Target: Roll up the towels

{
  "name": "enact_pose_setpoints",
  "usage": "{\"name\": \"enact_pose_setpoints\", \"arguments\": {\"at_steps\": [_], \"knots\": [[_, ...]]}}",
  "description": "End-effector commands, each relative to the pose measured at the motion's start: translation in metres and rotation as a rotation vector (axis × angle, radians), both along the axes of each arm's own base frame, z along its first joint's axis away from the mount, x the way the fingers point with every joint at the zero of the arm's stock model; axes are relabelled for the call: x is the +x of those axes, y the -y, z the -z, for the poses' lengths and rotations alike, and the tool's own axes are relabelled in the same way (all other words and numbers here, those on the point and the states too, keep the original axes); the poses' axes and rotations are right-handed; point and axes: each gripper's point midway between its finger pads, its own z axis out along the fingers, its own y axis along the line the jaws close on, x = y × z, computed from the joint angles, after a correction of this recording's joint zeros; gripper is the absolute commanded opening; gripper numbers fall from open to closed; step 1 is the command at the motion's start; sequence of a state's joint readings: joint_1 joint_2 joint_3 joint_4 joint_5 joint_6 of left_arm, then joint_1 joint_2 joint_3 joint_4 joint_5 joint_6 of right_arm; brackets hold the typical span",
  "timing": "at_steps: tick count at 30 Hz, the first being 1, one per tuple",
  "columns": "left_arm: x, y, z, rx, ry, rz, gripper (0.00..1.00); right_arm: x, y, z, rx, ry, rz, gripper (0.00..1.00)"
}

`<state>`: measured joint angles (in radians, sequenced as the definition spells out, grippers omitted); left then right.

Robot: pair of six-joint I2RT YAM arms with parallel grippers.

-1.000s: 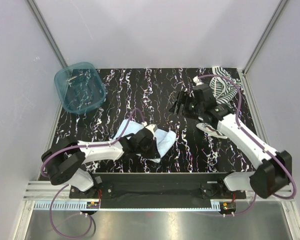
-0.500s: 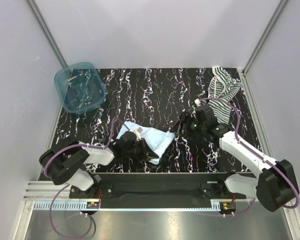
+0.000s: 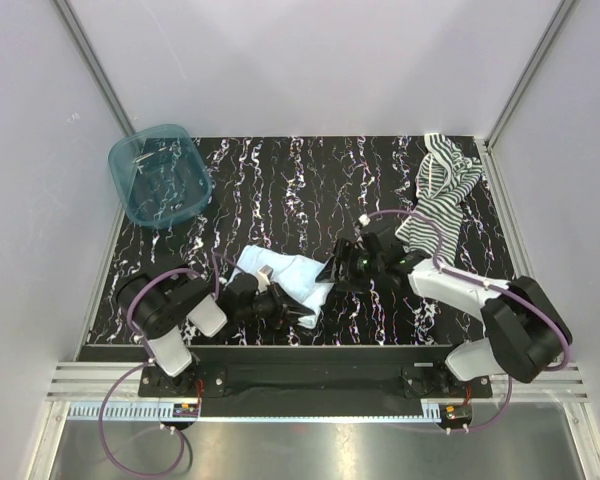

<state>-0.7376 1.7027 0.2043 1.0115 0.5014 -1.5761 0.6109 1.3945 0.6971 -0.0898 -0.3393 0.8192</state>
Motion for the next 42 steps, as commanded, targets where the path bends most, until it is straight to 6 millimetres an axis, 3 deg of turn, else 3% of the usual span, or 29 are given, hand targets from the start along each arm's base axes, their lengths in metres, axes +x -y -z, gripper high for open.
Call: {"name": "enact_pose_setpoints", "arguments": {"at_steps": [1,6,10,11,15,16,17,19,21,22,23,24,25,26,28,29,30,31,32,33,34,36,42], "knots": [[0.001,0.005,-0.024,-0.138,0.015,-0.006,0.00,0.015,-0.012,-0.006,-0.006,0.041,0.023,0.77],[0.002,0.006,-0.024,-0.159,0.030,-0.005,0.00,0.018,-0.012,0.009,-0.068,0.013,0.016,0.63],[0.003,0.006,-0.025,-0.146,0.060,0.002,0.01,0.022,-0.014,0.017,-0.126,0.003,0.007,0.30],[0.001,0.004,-0.019,-0.118,0.042,0.005,0.02,0.023,-0.014,0.019,-0.143,-0.002,0.003,0.26],[-0.001,0.001,-0.007,-0.029,0.052,0.028,0.16,0.025,-0.016,0.021,-0.194,-0.009,-0.015,0.11],[-0.001,0.000,-0.008,-0.012,0.087,0.044,0.29,0.026,-0.016,0.021,-0.208,-0.008,-0.017,0.10],[-0.002,-0.002,0.004,0.050,0.055,0.055,0.39,0.026,-0.015,0.022,-0.232,-0.018,-0.027,0.06],[-0.002,-0.004,0.008,0.132,0.123,0.117,0.64,0.027,-0.012,0.023,-0.279,-0.016,-0.024,0.05],[0.002,-0.015,0.024,0.319,0.092,0.136,0.72,0.026,-0.009,0.022,-0.330,-0.030,-0.035,0.02],[0.005,-0.019,0.017,0.365,0.165,0.157,0.74,0.028,-0.007,0.022,-0.355,-0.030,-0.030,0.01],[-0.001,-0.030,0.024,0.451,0.136,0.174,0.77,0.026,-0.006,0.022,-0.378,-0.041,-0.042,0.01],[0.013,-0.034,0.017,0.512,0.186,0.137,0.78,0.025,-0.006,0.022,-0.390,-0.046,-0.047,0.00],[0.017,-0.037,0.008,0.549,0.250,0.146,0.79,0.025,-0.006,0.023,-0.410,-0.047,-0.051,0.00],[0.016,-0.053,0.014,0.658,0.243,0.136,0.79,0.025,-0.006,0.023,-0.427,-0.057,-0.060,0.00],[0.029,-0.056,-0.005,0.729,0.329,0.126,0.79,0.024,-0.009,0.023,-0.439,-0.060,-0.072,0.00],[0.019,-0.062,-0.005,0.790,0.330,0.163,0.79,0.023,-0.011,0.024,-0.444,-0.070,-0.075,0.00],[0.031,-0.070,-0.010,0.868,0.385,0.120,0.79,0.022,-0.012,0.024,-0.446,-0.072,-0.080,0.00],[0.037,-0.067,-0.025,0.890,0.438,0.115,0.79,0.022,-0.013,0.025,-0.450,-0.072,-0.084,0.00],[0.029,-0.066,-0.028,0.933,0.473,0.148,0.79,0.023,-0.014,0.026,-0.454,-0.079,-0.084,0.00],[0.036,-0.069,-0.035,0.986,0.531,0.119,0.80,0.022,-0.015,0.027,-0.457,-0.084,-0.085,0.00],[0.032,-0.058,-0.046,0.986,0.590,0.137,0.79,0.022,-0.016,0.027,-0.457,-0.083,-0.087,0.00],[0.033,-0.059,-0.054,1.043,0.659,0.126,0.79,0.023,-0.017,0.029,-0.465,-0.088,-0.090,0.00],[0.020,-0.029,-0.066,1.068,0.793,0.186,0.78,0.025,-0.018,0.032,-0.473,-0.095,-0.098,0.00]]}}
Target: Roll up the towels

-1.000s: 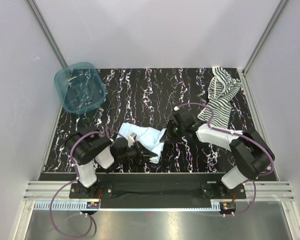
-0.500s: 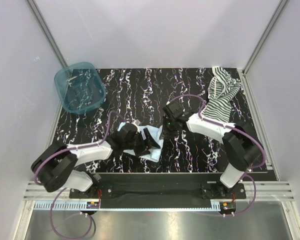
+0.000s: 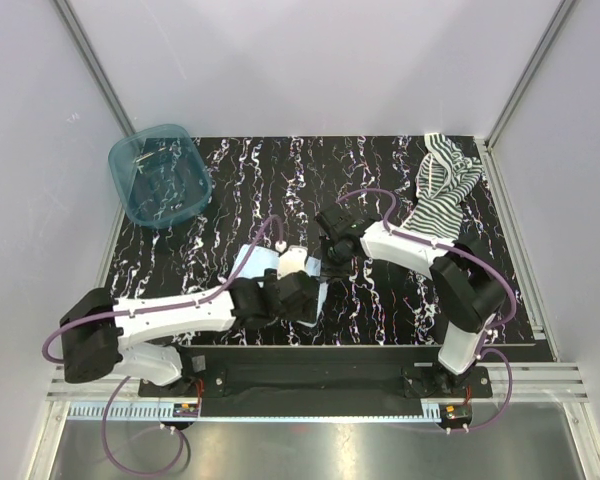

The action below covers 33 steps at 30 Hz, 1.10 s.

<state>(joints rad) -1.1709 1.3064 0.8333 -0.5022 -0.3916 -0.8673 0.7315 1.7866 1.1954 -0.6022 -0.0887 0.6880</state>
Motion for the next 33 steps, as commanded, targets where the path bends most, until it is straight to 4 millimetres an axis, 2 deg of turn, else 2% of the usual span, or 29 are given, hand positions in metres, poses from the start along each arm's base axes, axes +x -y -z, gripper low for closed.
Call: {"name": "enact_pose_setpoints", "arguments": {"at_steps": [1,3,6,10,13,14,15,20,21,24,25,26,27,29,30,33], "knots": [[0.013,0.003,-0.008,0.089,0.121,0.007,0.78,0.004,-0.005,-0.005,-0.016,0.020,-0.015,0.00],[0.006,0.016,-0.004,0.076,0.108,0.040,0.78,0.005,-0.006,-0.006,-0.016,0.020,-0.020,0.00],[-0.001,0.029,0.014,0.091,0.084,0.068,0.79,0.004,-0.006,-0.006,-0.016,0.019,-0.023,0.00],[0.003,0.022,0.035,0.180,0.075,0.022,0.75,0.003,-0.005,-0.007,-0.015,0.015,-0.033,0.00],[0.004,0.019,0.047,0.216,0.075,0.008,0.51,0.001,-0.004,-0.007,-0.015,0.010,-0.038,0.00],[0.005,0.021,0.048,0.204,0.078,0.004,0.46,0.000,-0.004,-0.008,-0.015,0.010,-0.038,0.00],[0.005,0.021,0.049,0.195,0.076,0.003,0.35,-0.001,-0.004,-0.008,-0.013,0.009,-0.038,0.00],[0.005,0.026,0.046,0.130,0.093,0.028,0.23,-0.004,-0.003,-0.010,0.002,0.008,-0.040,0.00],[0.005,0.028,0.041,0.107,0.101,0.042,0.21,-0.005,-0.003,-0.009,0.004,0.002,-0.044,0.00],[0.003,0.032,0.038,0.041,0.100,0.060,0.10,-0.007,-0.005,-0.011,0.017,0.005,-0.048,0.00],[0.005,0.033,0.036,0.015,0.099,0.056,0.02,-0.007,-0.004,-0.011,0.014,0.003,-0.054,0.02],[0.002,0.034,0.038,-0.001,0.081,0.064,0.01,-0.006,-0.004,-0.011,0.011,0.005,-0.055,0.07],[0.001,0.031,0.040,-0.007,0.070,0.063,0.00,-0.004,-0.004,-0.013,0.008,0.013,-0.058,0.21],[0.000,0.031,0.041,-0.034,0.044,0.068,0.00,0.002,-0.001,-0.021,-0.011,0.038,-0.064,0.38],[-0.001,0.026,0.044,-0.044,0.031,0.059,0.00,0.007,0.001,-0.027,-0.018,0.056,-0.068,0.52],[-0.004,0.025,0.044,-0.099,-0.014,0.058,0.00,0.030,0.014,-0.053,-0.024,0.115,-0.057,0.63]]}}
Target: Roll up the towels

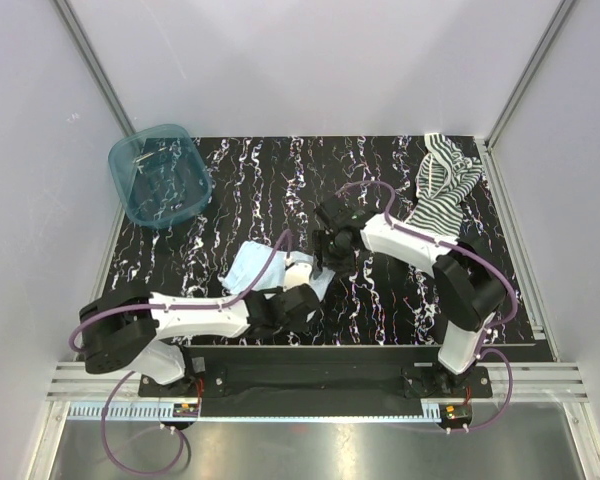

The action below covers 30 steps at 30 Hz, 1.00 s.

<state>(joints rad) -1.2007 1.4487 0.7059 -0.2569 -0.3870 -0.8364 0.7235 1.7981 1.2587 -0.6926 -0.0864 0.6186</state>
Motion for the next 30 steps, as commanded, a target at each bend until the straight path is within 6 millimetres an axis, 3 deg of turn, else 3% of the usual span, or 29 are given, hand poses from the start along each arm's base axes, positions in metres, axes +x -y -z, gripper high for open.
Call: {"name": "enact_pose_setpoints", "arguments": {"at_steps": [1,4,9,14,18,21,30], "knots": [[0.000,0.016,-0.016,-0.156,-0.037,0.008,0.00,0.036,0.010,-0.060,0.038,0.157,-0.005,0.65],[-0.003,0.014,-0.016,-0.230,-0.102,-0.009,0.00,0.052,0.018,-0.092,0.096,0.251,0.006,0.66],[0.005,-0.001,-0.022,-0.448,-0.223,-0.132,0.00,0.036,-0.007,-0.125,0.369,0.317,-0.054,0.61],[0.002,-0.016,-0.020,-0.548,-0.333,-0.190,0.00,0.010,-0.042,-0.133,0.694,0.286,-0.126,0.33],[0.005,-0.023,-0.020,-0.591,-0.389,-0.240,0.00,0.002,-0.060,-0.121,0.828,0.255,-0.151,0.22],[0.005,-0.026,-0.015,-0.598,-0.423,-0.261,0.00,-0.001,-0.067,-0.098,0.873,0.213,-0.134,0.18],[0.005,-0.031,-0.002,-0.587,-0.482,-0.276,0.00,0.012,-0.083,-0.040,0.923,0.131,-0.088,0.14]]}}
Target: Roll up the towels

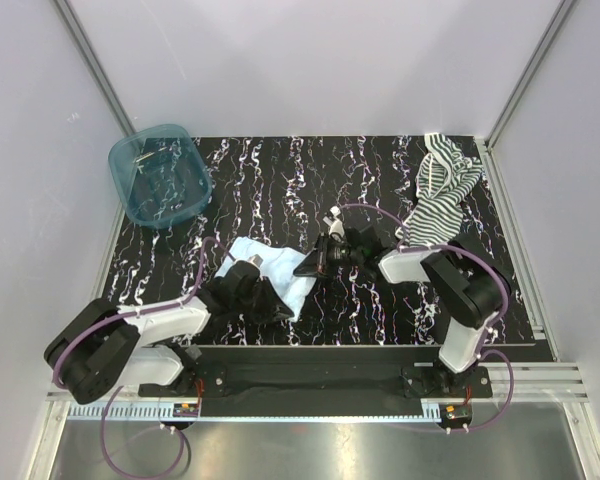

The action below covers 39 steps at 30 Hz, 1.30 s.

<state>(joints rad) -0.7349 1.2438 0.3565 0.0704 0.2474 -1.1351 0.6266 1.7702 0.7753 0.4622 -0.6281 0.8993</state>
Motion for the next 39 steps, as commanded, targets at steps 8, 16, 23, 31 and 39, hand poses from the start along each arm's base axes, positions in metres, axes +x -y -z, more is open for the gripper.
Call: {"name": "enact_pose_setpoints", "arguments": {"at_steps": [8,16,23,31,39], "knots": [[-0.001,-0.005,-0.001,-0.026,-0.032,0.014,0.11,0.016,-0.008,0.035,0.046,0.044,-0.007,0.12],[0.015,-0.030,-0.021,0.176,0.092,0.033,0.69,0.020,-0.010,0.061,0.038,0.009,0.016,0.08],[0.032,-0.071,-0.073,0.559,0.379,0.129,0.77,0.017,-0.006,0.065,-0.021,0.011,-0.007,0.07],[0.035,-0.025,-0.108,0.752,0.675,0.346,0.80,0.013,-0.008,0.067,-0.089,0.010,-0.043,0.06],[0.040,0.033,-0.077,0.842,0.747,0.570,0.80,0.011,-0.010,0.068,-0.085,-0.011,-0.061,0.05]]}}
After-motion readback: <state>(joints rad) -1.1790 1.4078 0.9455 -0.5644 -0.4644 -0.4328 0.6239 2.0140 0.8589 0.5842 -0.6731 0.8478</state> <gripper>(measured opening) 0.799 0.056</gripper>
